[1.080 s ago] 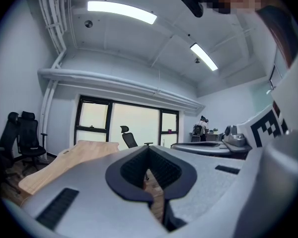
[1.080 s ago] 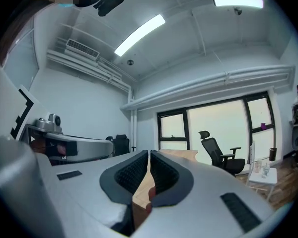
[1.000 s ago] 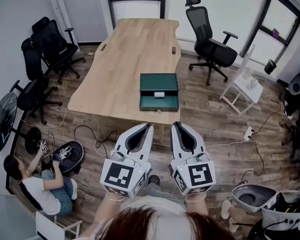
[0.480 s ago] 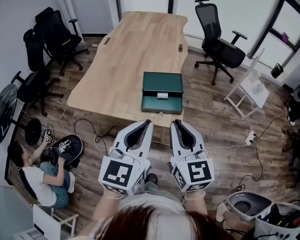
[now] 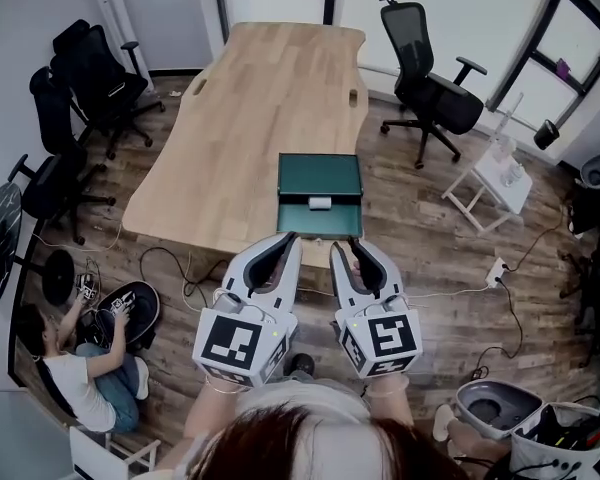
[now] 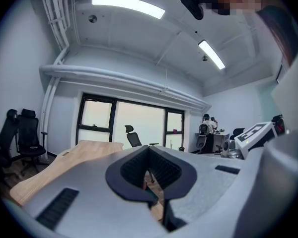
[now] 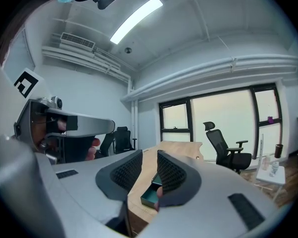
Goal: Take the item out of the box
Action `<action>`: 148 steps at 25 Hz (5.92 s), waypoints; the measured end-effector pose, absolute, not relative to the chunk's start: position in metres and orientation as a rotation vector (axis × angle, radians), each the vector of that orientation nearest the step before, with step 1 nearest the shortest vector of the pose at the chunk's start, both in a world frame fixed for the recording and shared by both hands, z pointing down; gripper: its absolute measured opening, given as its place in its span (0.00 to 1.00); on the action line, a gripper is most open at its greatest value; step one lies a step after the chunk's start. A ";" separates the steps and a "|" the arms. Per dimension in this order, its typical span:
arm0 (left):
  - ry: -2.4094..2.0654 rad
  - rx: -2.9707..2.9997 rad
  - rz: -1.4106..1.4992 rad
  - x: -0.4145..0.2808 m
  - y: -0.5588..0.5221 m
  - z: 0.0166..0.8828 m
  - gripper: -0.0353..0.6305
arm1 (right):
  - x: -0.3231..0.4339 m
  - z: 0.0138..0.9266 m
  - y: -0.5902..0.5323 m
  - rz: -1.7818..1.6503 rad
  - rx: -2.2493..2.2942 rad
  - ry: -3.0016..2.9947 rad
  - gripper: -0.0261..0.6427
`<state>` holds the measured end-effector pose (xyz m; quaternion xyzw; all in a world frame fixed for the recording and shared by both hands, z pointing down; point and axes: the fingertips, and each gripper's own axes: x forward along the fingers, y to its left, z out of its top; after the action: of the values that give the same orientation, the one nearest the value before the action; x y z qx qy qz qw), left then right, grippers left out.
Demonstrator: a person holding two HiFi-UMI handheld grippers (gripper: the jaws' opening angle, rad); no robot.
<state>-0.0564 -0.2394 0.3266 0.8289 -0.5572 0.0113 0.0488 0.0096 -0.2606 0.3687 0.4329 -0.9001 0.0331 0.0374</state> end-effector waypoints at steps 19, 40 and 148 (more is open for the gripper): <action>-1.582 2.566 0.039 -0.093 -0.335 0.341 0.06 | -0.031 0.449 -0.364 0.205 1.333 -2.565 0.37; -1.486 2.579 0.082 -0.116 -0.399 0.361 0.06 | -0.044 0.600 -0.441 0.528 1.216 -2.187 0.50; -1.657 2.488 0.048 -0.082 -0.271 0.349 0.06 | -0.005 0.511 -0.350 0.419 1.249 -2.379 0.51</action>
<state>-0.0820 -0.2709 0.3493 0.8298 -0.5527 0.0159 0.0758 -0.0047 -0.3502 0.5113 0.4490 -0.8554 0.1508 0.2094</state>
